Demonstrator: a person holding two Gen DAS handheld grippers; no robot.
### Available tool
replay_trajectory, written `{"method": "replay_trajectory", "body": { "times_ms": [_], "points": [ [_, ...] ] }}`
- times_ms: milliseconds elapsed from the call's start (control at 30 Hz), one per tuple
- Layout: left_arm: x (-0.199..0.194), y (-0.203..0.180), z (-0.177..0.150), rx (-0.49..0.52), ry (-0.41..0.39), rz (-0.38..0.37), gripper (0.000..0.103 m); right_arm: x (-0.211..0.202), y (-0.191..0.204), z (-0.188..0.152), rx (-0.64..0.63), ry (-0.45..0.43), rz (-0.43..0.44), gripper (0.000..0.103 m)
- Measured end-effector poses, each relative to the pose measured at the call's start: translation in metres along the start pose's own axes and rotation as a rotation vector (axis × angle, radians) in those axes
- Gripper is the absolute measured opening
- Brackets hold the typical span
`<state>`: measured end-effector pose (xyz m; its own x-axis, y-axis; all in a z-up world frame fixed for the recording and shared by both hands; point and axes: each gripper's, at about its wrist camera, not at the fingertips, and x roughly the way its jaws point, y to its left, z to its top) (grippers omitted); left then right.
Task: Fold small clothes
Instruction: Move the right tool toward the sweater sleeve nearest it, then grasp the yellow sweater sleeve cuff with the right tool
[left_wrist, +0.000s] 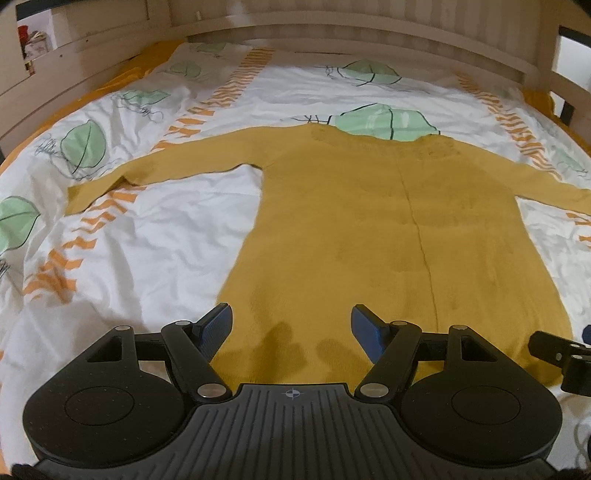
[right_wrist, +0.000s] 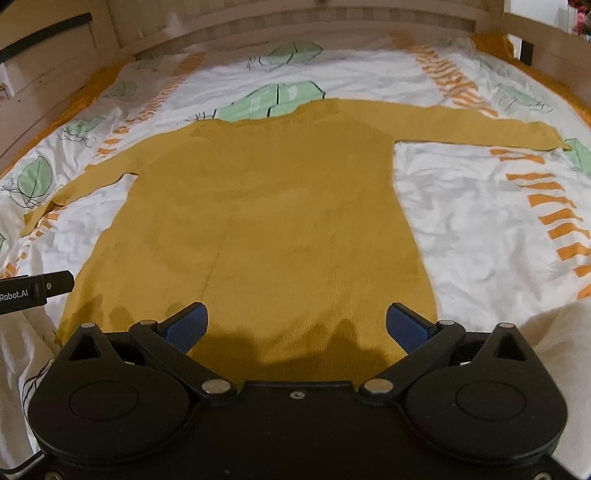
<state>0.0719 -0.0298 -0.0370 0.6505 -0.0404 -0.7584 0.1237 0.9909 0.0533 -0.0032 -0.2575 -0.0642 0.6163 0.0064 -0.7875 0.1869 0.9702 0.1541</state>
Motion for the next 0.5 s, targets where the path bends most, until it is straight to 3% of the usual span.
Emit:
{"method": "replay_trajectory", "body": {
  "times_ms": [133,267,500],
  "points": [
    [0.016,-0.006,0.014,0.020,-0.013,-0.006,0.070,0.012,-0.015,0.018,0.032,-0.010,0.031,0.102],
    [0.035,-0.011,0.033,0.040,-0.043,-0.009,0.070,0.023,-0.040,0.045,0.044,-0.031,-0.007,0.102],
    [0.084,-0.022,0.074,0.050,-0.067,0.010,0.070,0.052,-0.122,0.097,0.180,-0.078,-0.067,0.102]
  ]
}}
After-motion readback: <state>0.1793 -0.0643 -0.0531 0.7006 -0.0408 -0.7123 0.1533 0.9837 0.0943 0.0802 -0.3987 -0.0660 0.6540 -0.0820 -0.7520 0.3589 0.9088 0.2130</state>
